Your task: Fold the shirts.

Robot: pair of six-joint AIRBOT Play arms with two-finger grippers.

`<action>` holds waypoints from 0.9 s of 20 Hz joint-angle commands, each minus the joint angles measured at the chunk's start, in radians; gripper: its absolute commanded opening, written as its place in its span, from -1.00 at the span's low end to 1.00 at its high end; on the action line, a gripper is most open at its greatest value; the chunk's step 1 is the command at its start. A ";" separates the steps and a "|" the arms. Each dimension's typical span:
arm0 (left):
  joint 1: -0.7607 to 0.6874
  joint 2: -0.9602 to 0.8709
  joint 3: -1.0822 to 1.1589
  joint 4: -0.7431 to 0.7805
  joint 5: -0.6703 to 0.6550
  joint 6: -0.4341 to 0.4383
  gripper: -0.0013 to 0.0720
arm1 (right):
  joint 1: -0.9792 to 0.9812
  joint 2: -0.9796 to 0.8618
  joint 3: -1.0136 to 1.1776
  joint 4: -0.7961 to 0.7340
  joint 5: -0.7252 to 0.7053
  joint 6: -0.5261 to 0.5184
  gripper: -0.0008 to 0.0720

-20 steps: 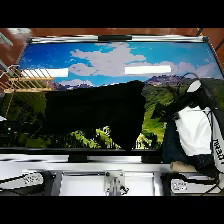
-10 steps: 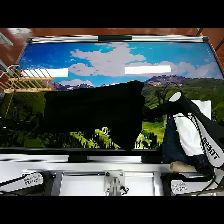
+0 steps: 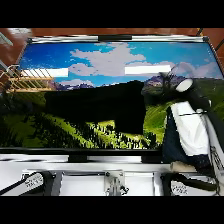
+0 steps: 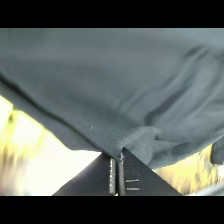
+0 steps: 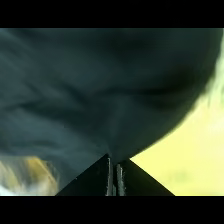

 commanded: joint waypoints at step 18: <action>-0.095 0.674 0.837 0.281 0.163 -0.251 -0.88 | 0.001 0.702 0.832 -0.488 0.341 0.308 -0.81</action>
